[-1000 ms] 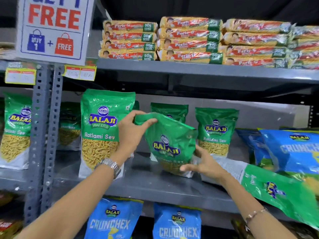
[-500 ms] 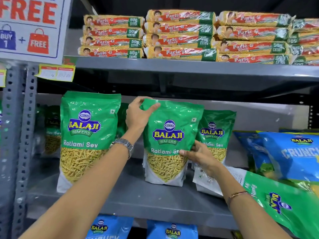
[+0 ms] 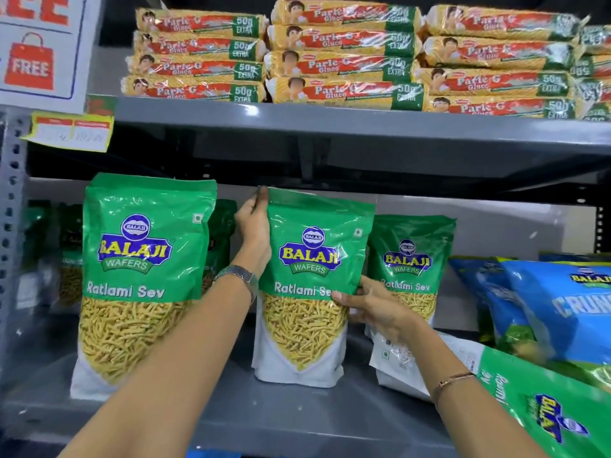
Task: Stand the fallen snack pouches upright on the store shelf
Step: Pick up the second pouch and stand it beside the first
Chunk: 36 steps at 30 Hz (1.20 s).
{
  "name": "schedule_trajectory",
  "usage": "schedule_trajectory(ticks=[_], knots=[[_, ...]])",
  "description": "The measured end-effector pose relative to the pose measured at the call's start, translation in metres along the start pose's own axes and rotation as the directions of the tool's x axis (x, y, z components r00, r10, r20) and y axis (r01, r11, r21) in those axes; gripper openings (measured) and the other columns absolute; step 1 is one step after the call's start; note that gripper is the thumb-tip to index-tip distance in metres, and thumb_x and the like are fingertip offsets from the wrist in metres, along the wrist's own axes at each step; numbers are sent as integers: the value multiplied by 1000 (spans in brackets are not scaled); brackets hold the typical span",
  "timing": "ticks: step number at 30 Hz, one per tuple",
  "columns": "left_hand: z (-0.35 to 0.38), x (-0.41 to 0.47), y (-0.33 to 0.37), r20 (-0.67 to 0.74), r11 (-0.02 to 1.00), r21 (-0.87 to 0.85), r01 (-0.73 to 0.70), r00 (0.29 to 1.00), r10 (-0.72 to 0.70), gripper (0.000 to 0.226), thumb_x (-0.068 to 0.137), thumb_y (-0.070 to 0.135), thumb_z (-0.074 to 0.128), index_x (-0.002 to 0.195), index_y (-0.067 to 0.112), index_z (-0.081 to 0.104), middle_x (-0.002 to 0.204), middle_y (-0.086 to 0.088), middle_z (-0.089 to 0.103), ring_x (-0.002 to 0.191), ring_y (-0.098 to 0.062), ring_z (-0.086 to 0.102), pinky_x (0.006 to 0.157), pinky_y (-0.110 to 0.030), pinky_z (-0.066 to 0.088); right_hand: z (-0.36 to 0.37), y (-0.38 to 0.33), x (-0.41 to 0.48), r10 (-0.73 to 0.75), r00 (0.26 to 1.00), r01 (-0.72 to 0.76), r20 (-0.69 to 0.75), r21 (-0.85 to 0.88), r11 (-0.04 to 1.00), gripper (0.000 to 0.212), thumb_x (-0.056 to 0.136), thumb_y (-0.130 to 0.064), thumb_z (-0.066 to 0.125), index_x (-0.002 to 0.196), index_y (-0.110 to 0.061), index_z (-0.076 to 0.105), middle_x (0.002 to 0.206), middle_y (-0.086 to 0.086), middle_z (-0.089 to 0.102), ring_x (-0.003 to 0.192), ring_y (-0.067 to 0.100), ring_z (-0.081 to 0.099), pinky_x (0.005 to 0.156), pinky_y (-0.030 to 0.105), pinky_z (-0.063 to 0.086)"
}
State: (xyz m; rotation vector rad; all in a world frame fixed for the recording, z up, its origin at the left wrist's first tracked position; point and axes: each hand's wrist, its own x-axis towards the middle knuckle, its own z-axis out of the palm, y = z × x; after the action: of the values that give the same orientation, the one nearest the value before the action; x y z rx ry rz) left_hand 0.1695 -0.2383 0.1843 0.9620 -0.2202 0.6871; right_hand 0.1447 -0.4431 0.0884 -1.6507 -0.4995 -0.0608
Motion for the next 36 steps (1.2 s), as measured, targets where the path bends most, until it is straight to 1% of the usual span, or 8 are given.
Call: schedule_trajectory(ticks=[6,9,13,18,21,25,29,36], knots=[[-9,1,3,103,999,30,22,994,-25,33,87,34,58,111,12,62,117,-12,65,111,-29,58,100,-45,45,2,0,-3,-21,1000,20,-23,-54,998,55,58,-24,82,108,-15,61,101,1,74,94,18,69,73,27,57],[-19,-8,1,208,980,196,-33,978,-9,49,82,49,58,122,24,50,130,-4,54,116,-16,51,106,-32,33,4,1,-7,-43,998,41,-44,-42,998,61,57,-23,83,112,-15,56,107,4,72,95,18,69,73,25,56],[-49,-45,-24,368,934,310,-177,928,54,86,66,58,63,137,25,28,111,26,46,90,28,45,68,5,36,11,1,-12,-86,988,87,-125,0,996,75,52,-26,83,118,-15,48,116,6,65,98,20,67,70,25,54],[-87,-79,-60,462,952,298,-71,884,-78,54,62,36,75,103,38,40,101,22,54,85,18,57,58,-1,44,24,2,-15,-83,982,91,-170,40,995,68,62,-13,80,122,-13,47,116,4,66,93,11,67,60,17,53],[-105,-82,-73,519,949,315,-21,841,-154,61,61,16,80,104,37,42,107,15,58,85,15,61,59,-5,47,30,5,-15,-41,991,48,-130,48,998,69,63,-6,80,123,-12,48,118,6,66,101,16,64,72,23,51],[-121,-76,-71,553,899,436,31,779,-295,82,44,31,86,110,40,39,112,17,56,103,1,55,72,-12,50,39,9,-16,-12,991,19,-132,48,999,66,60,-3,81,118,-14,51,113,4,67,100,18,64,72,23,49],[-130,-70,-70,544,840,540,45,743,-389,104,32,43,91,122,35,39,123,5,56,115,-16,54,100,-42,45,43,11,-19,-1,988,11,-154,64,998,68,51,-10,84,112,-13,55,110,4,68,97,16,64,72,23,50],[-136,-75,-67,572,852,523,22,732,-370,86,31,47,91,106,46,48,113,19,60,104,3,56,97,-33,46,48,10,-29,-7,980,9,-198,9,1000,79,42,-21,87,114,-13,56,111,5,69,102,22,64,92,36,49]])
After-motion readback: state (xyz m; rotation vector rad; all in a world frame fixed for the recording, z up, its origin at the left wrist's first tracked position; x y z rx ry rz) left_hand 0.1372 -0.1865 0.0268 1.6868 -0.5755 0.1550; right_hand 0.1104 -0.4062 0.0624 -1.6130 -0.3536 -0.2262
